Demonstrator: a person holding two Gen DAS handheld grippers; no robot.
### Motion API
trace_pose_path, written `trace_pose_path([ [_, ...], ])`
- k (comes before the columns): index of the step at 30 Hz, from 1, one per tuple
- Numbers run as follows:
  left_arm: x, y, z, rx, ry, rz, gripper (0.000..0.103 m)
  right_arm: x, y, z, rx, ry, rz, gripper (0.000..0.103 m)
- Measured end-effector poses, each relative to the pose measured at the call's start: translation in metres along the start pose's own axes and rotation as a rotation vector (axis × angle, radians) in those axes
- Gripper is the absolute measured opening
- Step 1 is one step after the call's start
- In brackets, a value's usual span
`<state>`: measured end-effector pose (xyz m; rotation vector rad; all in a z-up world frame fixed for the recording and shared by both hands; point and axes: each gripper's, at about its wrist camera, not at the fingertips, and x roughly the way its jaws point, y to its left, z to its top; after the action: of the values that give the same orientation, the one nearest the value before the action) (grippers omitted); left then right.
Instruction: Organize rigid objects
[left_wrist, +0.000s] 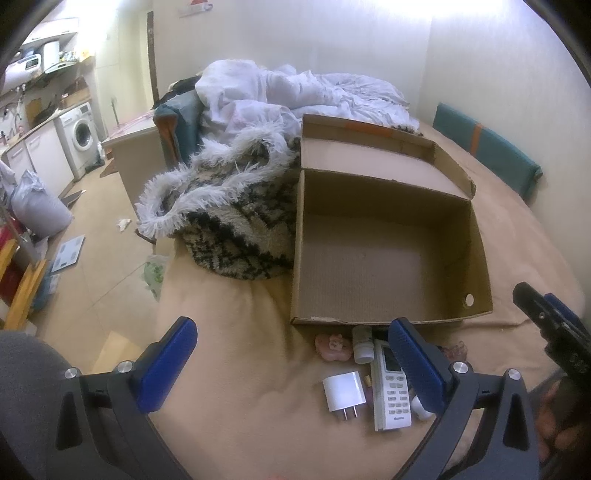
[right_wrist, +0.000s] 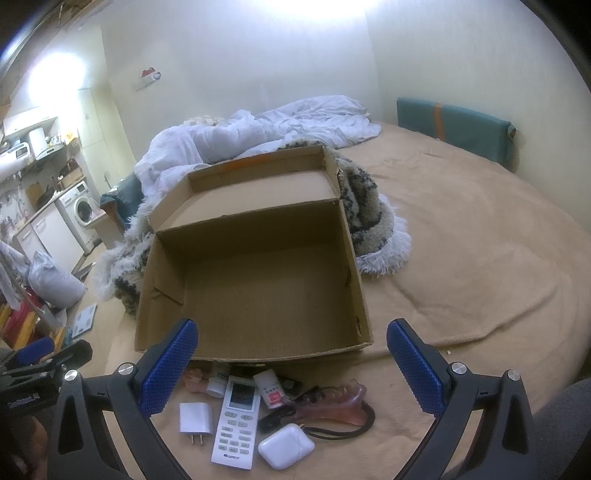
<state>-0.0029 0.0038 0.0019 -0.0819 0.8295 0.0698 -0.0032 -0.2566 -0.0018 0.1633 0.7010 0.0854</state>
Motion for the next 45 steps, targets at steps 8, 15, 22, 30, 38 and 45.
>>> trace_pose_path([
  [8, -0.0004, 0.0035, 0.0023, -0.018, -0.002, 0.007, 0.103, 0.0011, 0.0036, -0.0022, -0.012, 0.010, -0.001, 0.103],
  [15, 0.0002, 0.0045, 0.0023, -0.019, 0.002, 0.005, 0.103, 0.0012, 0.0038, -0.0027, -0.016, 0.012, -0.006, 0.103],
  [22, 0.0013, 0.0050, 0.0023, -0.019, 0.001, 0.007, 0.103, 0.0022, 0.0036, -0.0024, -0.017, 0.013, -0.007, 0.103],
  [30, 0.0010, 0.0055, 0.0025, -0.020, 0.001, 0.005, 0.103, 0.0020, 0.0040, -0.0025, -0.017, 0.012, -0.007, 0.103],
  [38, 0.0011, 0.0050, 0.0025, -0.020, 0.001, 0.007, 0.103, 0.0020, 0.0036, -0.0024, -0.019, 0.013, -0.008, 0.103],
  [45, 0.0011, 0.0049, 0.0024, -0.019, 0.002, 0.006, 0.103, 0.0017, 0.0037, -0.0027, -0.018, 0.012, -0.008, 0.103],
])
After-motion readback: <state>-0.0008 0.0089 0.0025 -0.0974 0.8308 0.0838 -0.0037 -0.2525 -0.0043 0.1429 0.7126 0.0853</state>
